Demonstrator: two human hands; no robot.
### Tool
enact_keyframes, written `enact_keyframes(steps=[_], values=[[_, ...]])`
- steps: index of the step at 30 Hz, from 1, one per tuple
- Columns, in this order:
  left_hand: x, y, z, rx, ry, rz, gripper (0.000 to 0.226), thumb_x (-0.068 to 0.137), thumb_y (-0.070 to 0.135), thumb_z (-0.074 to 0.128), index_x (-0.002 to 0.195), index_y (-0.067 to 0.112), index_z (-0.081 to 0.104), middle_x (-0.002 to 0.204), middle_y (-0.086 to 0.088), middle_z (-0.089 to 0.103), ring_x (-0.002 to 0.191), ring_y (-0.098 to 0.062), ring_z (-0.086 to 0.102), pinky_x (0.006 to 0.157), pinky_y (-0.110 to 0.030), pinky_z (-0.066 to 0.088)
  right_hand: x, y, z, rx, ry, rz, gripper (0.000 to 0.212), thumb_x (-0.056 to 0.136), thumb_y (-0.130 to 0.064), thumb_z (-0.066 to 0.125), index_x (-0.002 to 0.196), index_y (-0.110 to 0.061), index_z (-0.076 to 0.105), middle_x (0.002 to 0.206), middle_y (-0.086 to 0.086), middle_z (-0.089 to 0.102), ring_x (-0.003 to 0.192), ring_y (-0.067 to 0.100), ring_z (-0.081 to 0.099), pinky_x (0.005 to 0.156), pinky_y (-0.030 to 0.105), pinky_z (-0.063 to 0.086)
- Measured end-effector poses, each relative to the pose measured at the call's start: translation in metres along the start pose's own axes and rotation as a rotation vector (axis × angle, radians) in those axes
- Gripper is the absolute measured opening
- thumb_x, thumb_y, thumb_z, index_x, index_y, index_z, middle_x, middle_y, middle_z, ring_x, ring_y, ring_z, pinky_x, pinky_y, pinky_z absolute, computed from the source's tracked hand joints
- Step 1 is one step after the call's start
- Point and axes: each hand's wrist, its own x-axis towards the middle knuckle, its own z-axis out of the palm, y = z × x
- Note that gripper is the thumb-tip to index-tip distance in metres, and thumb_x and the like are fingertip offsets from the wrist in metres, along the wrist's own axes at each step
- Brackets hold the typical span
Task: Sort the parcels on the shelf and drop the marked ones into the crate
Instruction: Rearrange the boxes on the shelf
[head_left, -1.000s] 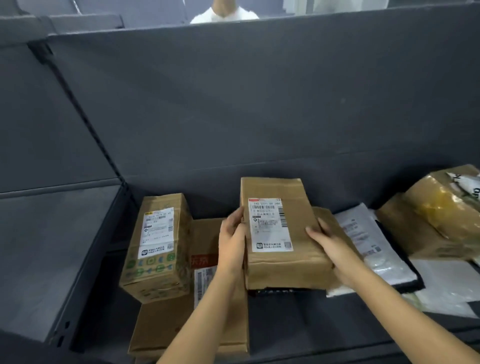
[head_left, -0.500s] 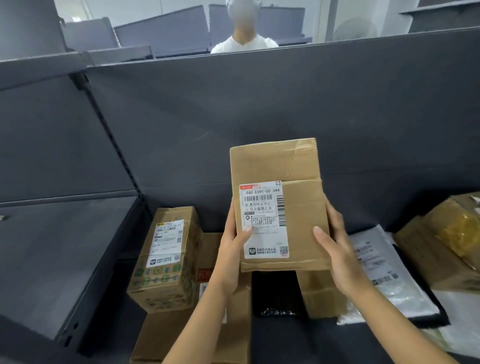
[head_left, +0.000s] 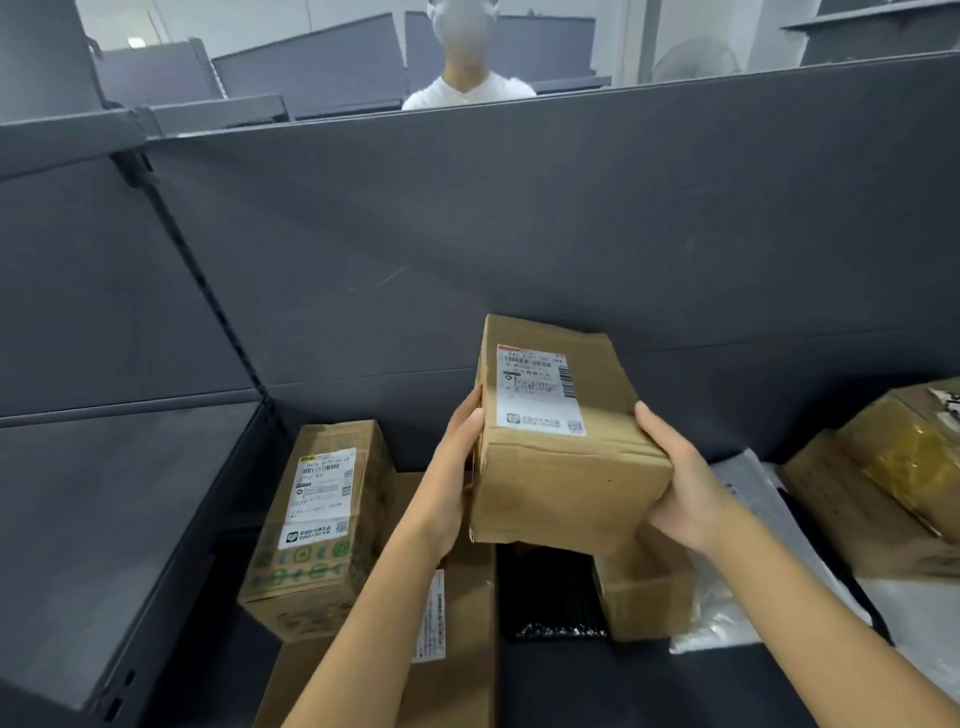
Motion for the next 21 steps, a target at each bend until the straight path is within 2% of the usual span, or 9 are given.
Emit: enact_keyframes(steps=[3, 4, 6, 9, 11, 13, 16, 18, 21], values=[[-0.001, -0.005, -0.006, -0.108, 0.03, -0.011, 0.045, 0.085, 0.05, 0.052, 0.129, 0.039, 0.048, 0.129, 0.01, 0.059, 0.119, -0.013, 0.057, 0.097, -0.034, 0.045, -0.002, -0.002, 0.008, -0.135, -0.037, -0.102, 0.06, 0.08, -0.05, 0.05, 0.136, -0.027, 0.049, 0.126, -0.005, 0.064, 0.112, 0.011, 0.062, 0.092, 0.032, 0.045], [-0.001, -0.007, -0.009, -0.147, 0.044, -0.026, 0.045, 0.084, 0.047, 0.056, 0.127, 0.036, 0.049, 0.128, 0.007, 0.06, 0.116, -0.014, 0.059, 0.093, -0.033, 0.046, -0.002, 0.001, 0.011, -0.174, -0.048, -0.154, 0.065, 0.08, -0.048, 0.053, 0.142, -0.035, 0.038, 0.131, -0.011, 0.06, 0.114, 0.006, 0.06, 0.094, 0.03, 0.045], [-0.003, -0.012, -0.016, -0.252, 0.087, -0.07, 0.05, 0.08, 0.036, 0.061, 0.128, 0.028, 0.051, 0.125, -0.001, 0.063, 0.108, -0.018, 0.063, 0.087, -0.035, 0.049, -0.007, 0.006, 0.019, -0.25, -0.05, -0.22, 0.073, 0.081, -0.047, 0.062, 0.14, -0.055, 0.02, 0.138, -0.022, 0.048, 0.119, -0.003, 0.053, 0.101, 0.028, 0.042], [-0.008, -0.023, -0.026, -0.449, 0.116, -0.11, 0.047, 0.082, 0.023, 0.048, 0.128, 0.017, 0.051, 0.111, -0.009, 0.068, 0.092, -0.022, 0.068, 0.072, -0.036, 0.053, -0.025, 0.019, 0.041, -0.671, 0.021, -0.301, 0.08, 0.07, -0.069, 0.054, 0.128, -0.073, 0.001, 0.154, -0.022, 0.012, 0.142, 0.003, 0.016, 0.118, 0.04, 0.016], [-0.014, -0.032, -0.03, -0.518, 0.149, -0.18, 0.039, 0.087, 0.021, 0.034, 0.118, 0.009, 0.055, 0.093, -0.011, 0.07, 0.076, -0.022, 0.069, 0.062, -0.033, 0.054, -0.036, 0.032, 0.053, -1.03, 0.081, -0.387, 0.085, 0.063, -0.082, 0.039, 0.125, -0.074, -0.018, 0.153, -0.026, -0.013, 0.142, 0.002, -0.011, 0.116, 0.043, 0.002], [-0.017, -0.041, -0.031, -0.549, 0.177, -0.224, 0.037, 0.089, 0.022, 0.028, 0.101, 0.007, 0.059, 0.075, -0.009, 0.071, 0.062, -0.021, 0.069, 0.058, -0.03, 0.053, -0.047, 0.042, 0.067, -1.254, 0.127, -0.472, 0.089, 0.061, -0.088, 0.03, 0.126, -0.068, -0.027, 0.148, -0.025, -0.032, 0.137, 0.003, -0.03, 0.113, 0.044, -0.009], [-0.018, -0.045, -0.027, -0.552, 0.179, -0.216, 0.038, 0.09, 0.024, 0.028, 0.094, 0.006, 0.061, 0.07, -0.009, 0.07, 0.061, -0.022, 0.067, 0.063, -0.032, 0.05, -0.05, 0.048, 0.074, -1.343, 0.186, -0.528, 0.085, 0.066, -0.083, 0.025, 0.129, -0.064, -0.028, 0.145, -0.023, -0.04, 0.134, 0.005, -0.039, 0.112, 0.049, -0.015], [-0.016, -0.045, -0.027, -0.558, 0.179, -0.205, 0.037, 0.089, 0.024, 0.03, 0.1, 0.006, 0.06, 0.076, -0.01, 0.07, 0.068, -0.024, 0.066, 0.067, -0.034, 0.049, -0.048, 0.045, 0.071, -1.331, 0.19, -0.532, 0.086, 0.065, -0.084, 0.026, 0.13, -0.064, -0.027, 0.145, -0.024, -0.038, 0.134, 0.004, -0.038, 0.113, 0.049, -0.014], [-0.012, -0.04, -0.03, -0.561, 0.158, -0.173, 0.042, 0.08, 0.026, 0.041, 0.115, 0.007, 0.057, 0.09, -0.011, 0.071, 0.08, -0.026, 0.066, 0.067, -0.035, 0.054, -0.041, 0.039, 0.058, -1.176, 0.148, -0.5, 0.086, 0.063, -0.083, 0.035, 0.127, -0.07, -0.021, 0.147, -0.032, -0.028, 0.135, -0.003, -0.03, 0.112, 0.04, -0.009]])
